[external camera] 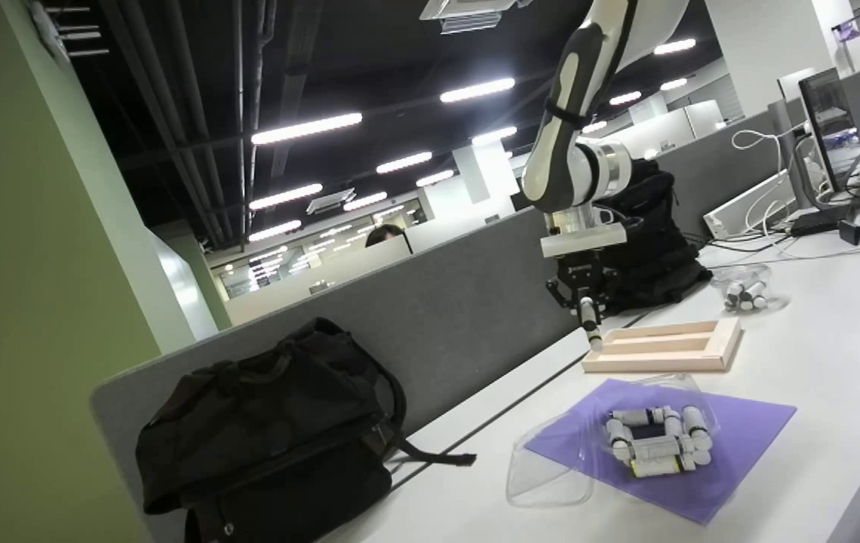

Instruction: Remove two bottles from the clear bowl on the left and set them on the table

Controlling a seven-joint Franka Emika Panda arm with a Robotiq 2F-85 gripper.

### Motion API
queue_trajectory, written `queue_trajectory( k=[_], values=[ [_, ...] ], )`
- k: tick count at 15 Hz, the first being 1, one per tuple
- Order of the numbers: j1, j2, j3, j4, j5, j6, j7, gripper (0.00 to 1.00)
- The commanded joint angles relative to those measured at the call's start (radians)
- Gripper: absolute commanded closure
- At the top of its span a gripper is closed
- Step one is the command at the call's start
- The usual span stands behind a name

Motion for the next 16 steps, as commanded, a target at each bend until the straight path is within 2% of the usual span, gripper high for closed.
queue_trajectory(
  k=[1,6,12,16],
  values=[
    [-0.03,0.092,-0.01,0.128,-0.019,-0.042,-0.022,0.87],
    [-0.02,0.24,-0.018,0.263,-0.028,-0.122,-0.006,0.87],
    [0.058,0.385,-0.097,0.356,-0.153,-0.219,0.094,0.87],
    [0.077,0.441,-0.112,0.413,-0.2,-0.293,0.121,0.87]
  ],
)
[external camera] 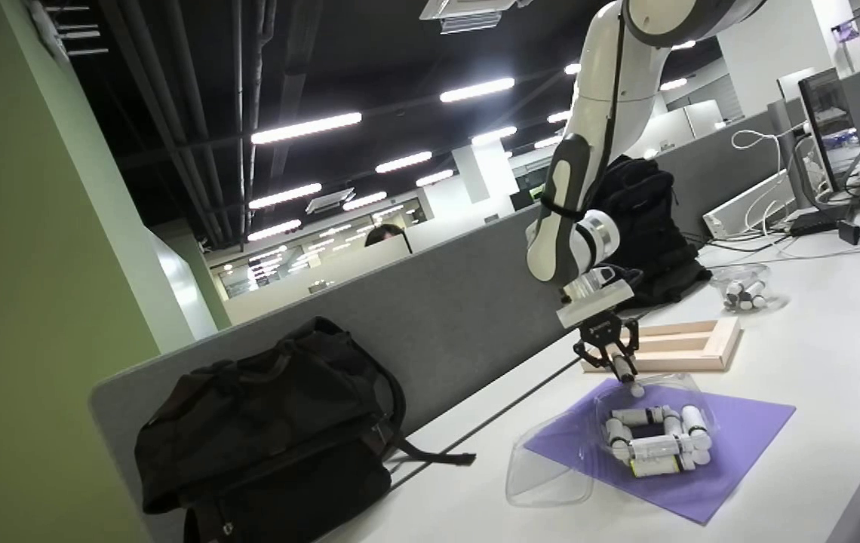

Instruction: Remove two bottles from the clear bowl on the left and set them on the table

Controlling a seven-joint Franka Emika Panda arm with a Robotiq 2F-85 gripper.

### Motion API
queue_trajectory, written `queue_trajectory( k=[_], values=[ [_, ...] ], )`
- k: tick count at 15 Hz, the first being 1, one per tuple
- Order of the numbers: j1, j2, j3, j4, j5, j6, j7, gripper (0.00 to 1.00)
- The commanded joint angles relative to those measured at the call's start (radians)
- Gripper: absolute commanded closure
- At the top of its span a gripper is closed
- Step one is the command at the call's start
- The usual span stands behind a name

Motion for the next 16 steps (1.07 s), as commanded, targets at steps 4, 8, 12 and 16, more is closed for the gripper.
queue_trajectory(
  k=[4,8,12,16],
  values=[
    [0.027,0.056,-0.016,0.106,-0.061,-0.144,0.063,0.25],
    [0.032,0.06,-0.012,0.127,-0.07,-0.191,0.072,0.02],
    [0.03,0.06,-0.006,0.141,-0.074,-0.225,0.079,0.0],
    [0.017,0.043,0.012,0.111,-0.067,-0.197,0.042,0.0]
  ],
)
